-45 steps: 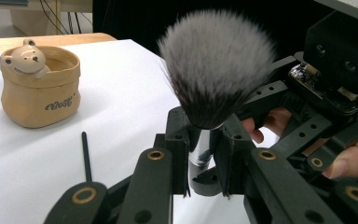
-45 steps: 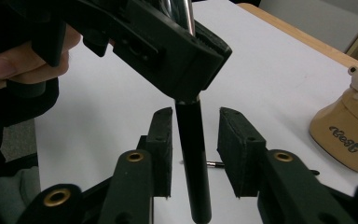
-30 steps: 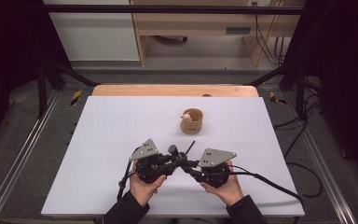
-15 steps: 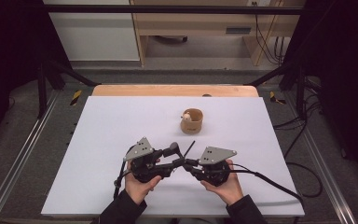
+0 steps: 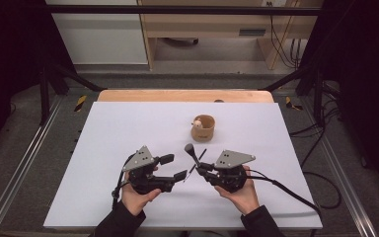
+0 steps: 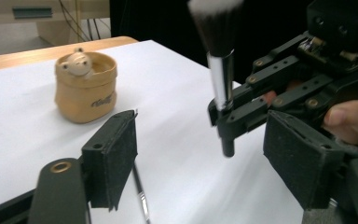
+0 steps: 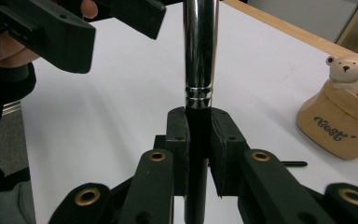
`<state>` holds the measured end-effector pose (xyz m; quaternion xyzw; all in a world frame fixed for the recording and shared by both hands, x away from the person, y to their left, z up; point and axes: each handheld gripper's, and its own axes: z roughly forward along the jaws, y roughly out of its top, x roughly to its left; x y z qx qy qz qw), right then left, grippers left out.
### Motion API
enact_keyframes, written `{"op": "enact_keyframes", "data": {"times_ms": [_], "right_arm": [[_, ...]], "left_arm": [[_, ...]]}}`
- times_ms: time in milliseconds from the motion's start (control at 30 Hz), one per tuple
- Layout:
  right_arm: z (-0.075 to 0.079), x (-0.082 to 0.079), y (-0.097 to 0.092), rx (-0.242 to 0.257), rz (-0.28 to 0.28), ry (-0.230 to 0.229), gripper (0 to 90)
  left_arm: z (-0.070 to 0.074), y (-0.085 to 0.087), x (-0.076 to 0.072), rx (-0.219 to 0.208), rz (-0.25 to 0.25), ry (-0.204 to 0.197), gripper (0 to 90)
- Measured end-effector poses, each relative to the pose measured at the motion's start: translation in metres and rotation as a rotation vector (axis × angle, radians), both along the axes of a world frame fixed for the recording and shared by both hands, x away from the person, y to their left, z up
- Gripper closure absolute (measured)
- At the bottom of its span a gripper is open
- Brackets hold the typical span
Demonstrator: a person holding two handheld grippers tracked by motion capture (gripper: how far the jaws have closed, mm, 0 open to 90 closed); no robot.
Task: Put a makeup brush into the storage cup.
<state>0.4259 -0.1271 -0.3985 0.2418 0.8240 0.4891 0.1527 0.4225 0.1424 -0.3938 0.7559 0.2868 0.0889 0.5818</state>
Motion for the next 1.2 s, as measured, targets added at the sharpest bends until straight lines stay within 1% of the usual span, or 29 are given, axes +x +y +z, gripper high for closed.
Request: {"op": "enact_keyframes", "data": {"times_ms": [100,133,167,200,267,333,400,433,467,533,733,933,1000,1067,1200], "right_arm": [[0.001,0.001,-0.001,0.001,-0.010,-0.003,79.3],[0.001,0.002,-0.001,0.003,-0.013,-0.004,79.2],[0.002,0.002,-0.002,0.005,-0.017,-0.006,79.2],[0.002,0.002,-0.002,0.005,-0.017,-0.006,79.2],[0.003,0.003,-0.003,0.009,-0.024,-0.008,79.2],[0.006,0.004,-0.004,0.019,-0.031,-0.012,79.2],[0.007,0.005,-0.006,0.028,-0.042,-0.014,79.2],[0.008,0.006,-0.006,0.033,-0.046,-0.015,79.2],[0.008,0.006,-0.006,0.033,-0.046,-0.015,79.2],[0.010,0.008,-0.007,0.041,-0.057,-0.015,79.2],[0.012,0.010,-0.010,0.055,-0.076,-0.024,79.2],[0.018,0.011,-0.014,0.077,-0.103,-0.039,79.2],[0.018,0.012,-0.014,0.082,-0.107,-0.039,79.2],[0.022,0.014,-0.016,0.098,-0.118,-0.043,79.2],[0.026,0.017,-0.020,0.120,-0.138,-0.049,79.2]], "left_arm": [[0.000,0.008,0.000,0.002,0.020,-0.001,23.6],[0.000,0.008,0.000,0.002,0.020,-0.001,23.0],[-0.001,0.014,0.000,0.012,0.032,-0.003,22.5],[-0.001,0.014,0.000,0.012,0.032,-0.003,22.0],[-0.003,0.020,0.000,0.023,0.050,-0.006,21.4],[-0.005,0.027,0.000,0.030,0.063,-0.002,19.8],[-0.006,0.029,0.000,0.035,0.070,-0.001,19.3],[-0.007,0.034,0.000,0.040,0.083,-0.001,18.6],[-0.007,0.034,0.000,0.040,0.083,-0.001,18.2],[-0.009,0.040,0.001,0.041,0.087,0.003,17.0],[-0.010,0.049,0.000,0.059,0.112,-0.011,12.6],[-0.014,0.063,0.001,0.103,0.159,-0.017,9.6],[-0.015,0.065,0.001,0.108,0.165,-0.015,8.6],[-0.015,0.071,0.001,0.121,0.188,-0.020,8.0],[-0.016,0.080,0.002,0.133,0.214,-0.023,7.6]]}}
